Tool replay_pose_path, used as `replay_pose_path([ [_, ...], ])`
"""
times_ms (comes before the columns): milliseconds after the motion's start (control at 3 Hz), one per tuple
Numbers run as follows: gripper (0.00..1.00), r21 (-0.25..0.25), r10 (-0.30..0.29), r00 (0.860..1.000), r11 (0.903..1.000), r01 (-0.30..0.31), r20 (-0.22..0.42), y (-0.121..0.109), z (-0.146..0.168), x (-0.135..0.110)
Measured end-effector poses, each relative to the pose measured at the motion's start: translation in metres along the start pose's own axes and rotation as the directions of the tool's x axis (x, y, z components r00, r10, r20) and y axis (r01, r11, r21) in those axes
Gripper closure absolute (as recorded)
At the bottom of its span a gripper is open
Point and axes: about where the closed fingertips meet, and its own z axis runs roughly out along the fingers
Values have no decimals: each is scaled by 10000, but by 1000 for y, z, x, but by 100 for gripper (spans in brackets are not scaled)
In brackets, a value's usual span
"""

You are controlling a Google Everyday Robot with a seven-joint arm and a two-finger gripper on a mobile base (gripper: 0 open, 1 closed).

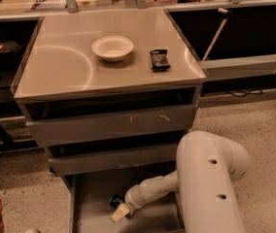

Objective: Pick pepsi can from bottom drawer and place on counter

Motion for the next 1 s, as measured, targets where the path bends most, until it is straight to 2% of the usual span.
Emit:
replay_pose_path([
  [1000,0,44,647,9976,9979,-646,-229,-6,59,32],
])
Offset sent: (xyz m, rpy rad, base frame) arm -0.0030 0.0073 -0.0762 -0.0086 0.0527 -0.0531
